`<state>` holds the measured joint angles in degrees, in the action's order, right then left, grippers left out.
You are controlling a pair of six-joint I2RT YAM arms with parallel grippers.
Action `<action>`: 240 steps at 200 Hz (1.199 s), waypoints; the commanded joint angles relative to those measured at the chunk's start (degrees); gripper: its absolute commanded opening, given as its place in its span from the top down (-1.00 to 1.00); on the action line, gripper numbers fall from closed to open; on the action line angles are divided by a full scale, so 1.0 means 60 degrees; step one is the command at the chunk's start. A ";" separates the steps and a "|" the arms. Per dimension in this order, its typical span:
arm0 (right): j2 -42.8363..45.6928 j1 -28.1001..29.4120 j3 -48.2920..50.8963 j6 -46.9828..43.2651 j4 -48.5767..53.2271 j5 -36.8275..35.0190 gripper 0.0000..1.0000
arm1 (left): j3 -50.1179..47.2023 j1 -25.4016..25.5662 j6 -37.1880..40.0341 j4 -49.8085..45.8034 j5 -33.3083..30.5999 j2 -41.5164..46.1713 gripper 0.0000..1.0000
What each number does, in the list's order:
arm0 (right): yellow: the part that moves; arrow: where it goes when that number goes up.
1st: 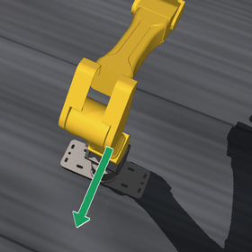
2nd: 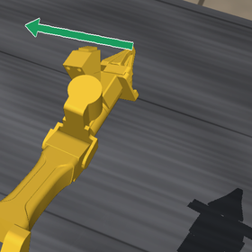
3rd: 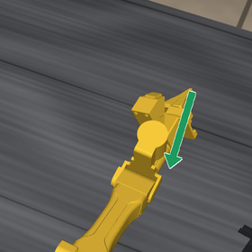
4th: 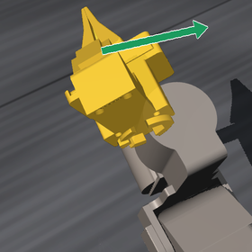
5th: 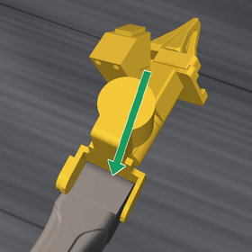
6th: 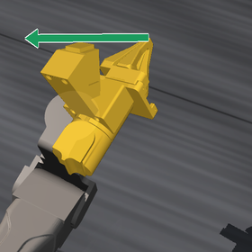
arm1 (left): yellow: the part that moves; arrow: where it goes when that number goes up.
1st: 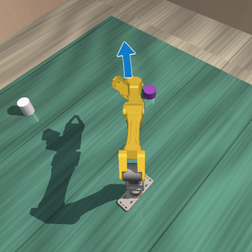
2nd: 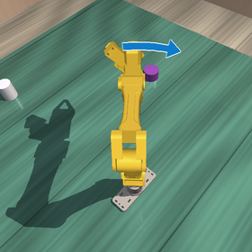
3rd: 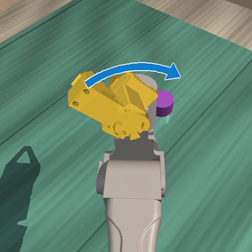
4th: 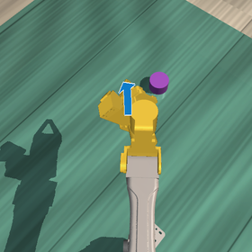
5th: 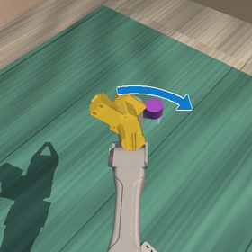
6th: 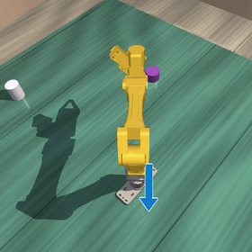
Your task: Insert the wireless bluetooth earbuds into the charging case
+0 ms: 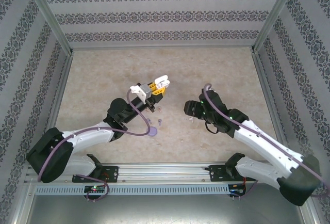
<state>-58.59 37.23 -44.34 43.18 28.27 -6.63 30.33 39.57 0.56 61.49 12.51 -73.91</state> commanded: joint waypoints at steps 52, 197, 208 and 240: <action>-0.3534 -0.0108 -0.1282 -0.2827 0.1869 0.0120 -0.47 | -0.0440 -0.0091 0.0163 -0.0395 -0.0134 0.0888 1.00; -0.6496 -0.0742 -0.2518 -0.3622 0.1639 0.0547 -0.13 | -0.0349 -0.0091 0.0251 -0.0494 -0.0110 0.0982 1.00; -0.6658 -0.0742 -0.2563 -0.3642 0.1612 0.0578 -0.07 | -0.0340 -0.0092 0.0273 -0.0507 -0.0103 0.0980 1.00; -0.6889 -0.0771 -0.2535 -0.3641 0.1537 0.0557 -0.01 | -0.0292 -0.0100 0.0343 -0.0565 -0.0115 0.0980 1.00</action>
<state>-98.85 33.10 -58.61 22.06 37.30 -3.57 27.97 39.35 1.30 57.67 11.90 -68.84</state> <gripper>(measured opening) 0.518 0.185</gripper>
